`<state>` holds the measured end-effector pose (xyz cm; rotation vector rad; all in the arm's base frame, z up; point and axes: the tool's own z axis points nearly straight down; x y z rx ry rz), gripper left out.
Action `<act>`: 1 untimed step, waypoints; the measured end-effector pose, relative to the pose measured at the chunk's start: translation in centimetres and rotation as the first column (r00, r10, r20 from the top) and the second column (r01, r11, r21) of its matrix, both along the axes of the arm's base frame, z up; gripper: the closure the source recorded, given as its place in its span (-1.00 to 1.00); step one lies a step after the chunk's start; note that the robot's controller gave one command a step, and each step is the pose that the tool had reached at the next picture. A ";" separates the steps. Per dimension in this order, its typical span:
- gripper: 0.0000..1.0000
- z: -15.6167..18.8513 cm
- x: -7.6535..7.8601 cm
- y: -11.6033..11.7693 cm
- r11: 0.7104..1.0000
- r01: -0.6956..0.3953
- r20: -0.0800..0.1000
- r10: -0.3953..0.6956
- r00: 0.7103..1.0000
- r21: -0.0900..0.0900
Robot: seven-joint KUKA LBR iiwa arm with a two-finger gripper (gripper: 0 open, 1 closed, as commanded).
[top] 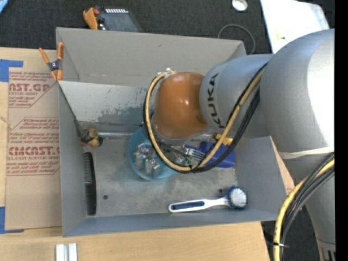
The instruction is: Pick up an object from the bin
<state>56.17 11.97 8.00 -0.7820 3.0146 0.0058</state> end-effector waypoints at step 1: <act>1.00 -0.2 0.6 2.9 0.949 -0.316 0.004 0.316 0.949 -0.009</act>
Offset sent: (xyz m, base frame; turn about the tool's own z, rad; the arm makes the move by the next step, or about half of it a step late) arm 0.0322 -0.0035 -0.0100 -0.1340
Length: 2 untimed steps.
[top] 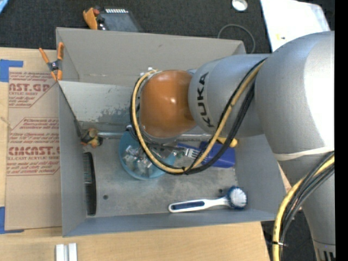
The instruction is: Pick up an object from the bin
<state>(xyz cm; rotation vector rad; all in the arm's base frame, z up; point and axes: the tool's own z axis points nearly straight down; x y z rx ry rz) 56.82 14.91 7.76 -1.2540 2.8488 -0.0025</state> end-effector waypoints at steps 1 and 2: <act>1.00 -0.3 1.1 -0.7 0.996 0.094 -0.001 -0.094 0.996 0.008; 1.00 -0.4 0.1 -0.9 0.997 0.081 0.007 -0.081 0.997 0.008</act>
Offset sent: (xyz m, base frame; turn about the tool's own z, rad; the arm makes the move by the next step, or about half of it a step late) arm -0.0136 -0.0009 -0.0076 0.0008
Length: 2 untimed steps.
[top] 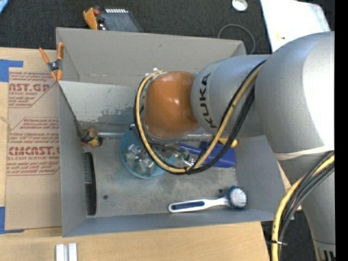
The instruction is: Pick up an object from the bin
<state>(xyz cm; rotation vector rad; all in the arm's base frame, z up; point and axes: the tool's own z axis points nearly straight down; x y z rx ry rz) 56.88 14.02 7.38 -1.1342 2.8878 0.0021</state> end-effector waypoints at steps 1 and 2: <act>1.00 0.0 -0.2 -1.3 0.995 -0.098 0.002 0.098 0.995 0.004; 1.00 -0.1 -0.9 -2.5 0.960 -0.281 0.007 0.281 0.960 -0.011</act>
Offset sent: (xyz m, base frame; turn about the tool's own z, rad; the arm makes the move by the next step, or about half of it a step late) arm -0.0202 0.0164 -0.0038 -0.4530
